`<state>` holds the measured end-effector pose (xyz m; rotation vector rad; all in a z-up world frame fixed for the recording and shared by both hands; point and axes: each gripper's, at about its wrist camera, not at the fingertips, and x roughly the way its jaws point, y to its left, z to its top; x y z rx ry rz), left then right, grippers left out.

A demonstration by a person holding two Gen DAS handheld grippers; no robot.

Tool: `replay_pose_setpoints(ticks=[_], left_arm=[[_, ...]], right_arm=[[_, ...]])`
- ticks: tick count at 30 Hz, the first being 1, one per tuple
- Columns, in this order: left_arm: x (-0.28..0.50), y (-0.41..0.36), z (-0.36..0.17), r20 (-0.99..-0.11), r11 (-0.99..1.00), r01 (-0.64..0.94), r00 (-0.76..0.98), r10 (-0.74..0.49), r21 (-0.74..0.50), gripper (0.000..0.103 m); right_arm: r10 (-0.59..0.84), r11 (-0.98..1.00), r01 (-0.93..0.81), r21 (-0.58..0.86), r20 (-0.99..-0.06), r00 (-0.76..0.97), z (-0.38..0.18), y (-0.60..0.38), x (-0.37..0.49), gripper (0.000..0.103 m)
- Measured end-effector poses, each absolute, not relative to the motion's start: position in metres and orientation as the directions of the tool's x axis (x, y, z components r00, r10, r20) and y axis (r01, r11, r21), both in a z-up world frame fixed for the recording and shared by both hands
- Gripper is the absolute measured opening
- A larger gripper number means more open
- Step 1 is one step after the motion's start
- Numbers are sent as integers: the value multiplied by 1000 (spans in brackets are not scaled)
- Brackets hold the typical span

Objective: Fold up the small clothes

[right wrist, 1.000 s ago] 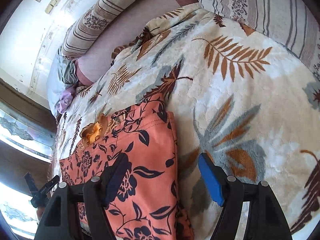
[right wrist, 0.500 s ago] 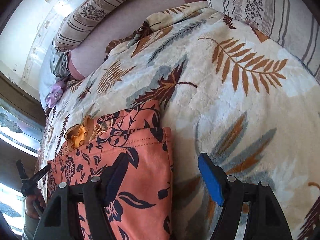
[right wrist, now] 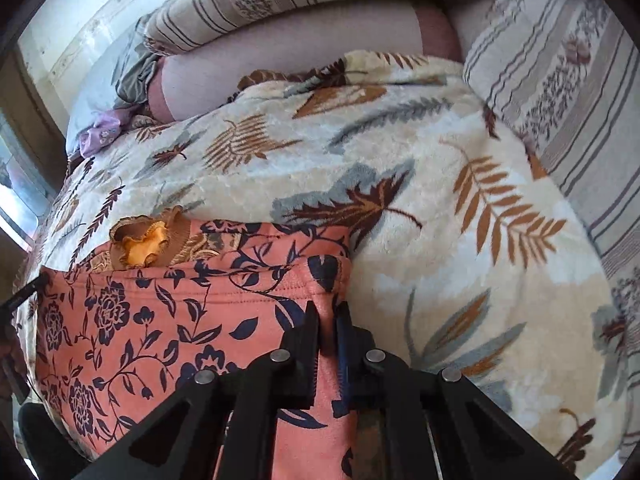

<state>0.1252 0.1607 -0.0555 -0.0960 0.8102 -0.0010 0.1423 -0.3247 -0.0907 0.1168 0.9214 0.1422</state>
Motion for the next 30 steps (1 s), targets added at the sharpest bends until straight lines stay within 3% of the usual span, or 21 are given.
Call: replay_pose_setpoints(ticks=[4,7,10,14,16,17,18,19,20,24,30], left_arm=[[110,165,-16,-642,996,-30,766,-33,-87,7],[127,172,-11,-631,995,-46,775,-23,-94,7],[160,176,-46,-691,992,-80,723,-10,-98,7],[198,177,-128,-843,988,-143,537,33,-52,12],[194,182,-130,-820,982,-164,571,19,-92,14],[192,184,-125,-820,979,-179,572,25,-95,27],[188,186,-118,-813,976,-193,581,35,-96,35],[184,188,-109,-802,975,-202,595,47,-93,49],[178,191,-100,-790,973,-215,610,66,-85,52],[143,202,-64,-746,957,-248,663,52,-153,53],[69,163,-36,-687,966,-152,725,-35,-209,68]], right_arm=[[150,988,-77,135,-711,687,-47,-326,133,7],[140,989,-66,133,-684,716,-33,-331,150,7],[146,985,-39,165,-706,693,-57,-333,185,7],[212,965,22,260,-827,520,-142,-333,231,9],[239,947,65,315,-823,515,-164,-340,232,19],[243,935,87,342,-803,544,-162,-346,226,33],[253,924,103,367,-793,554,-159,-351,221,61],[255,919,116,377,-791,556,-155,-357,217,80],[245,918,124,376,-786,567,-150,-362,212,92],[245,901,133,413,-738,629,-113,-379,178,92],[505,793,-56,607,-604,617,-70,-342,110,92]])
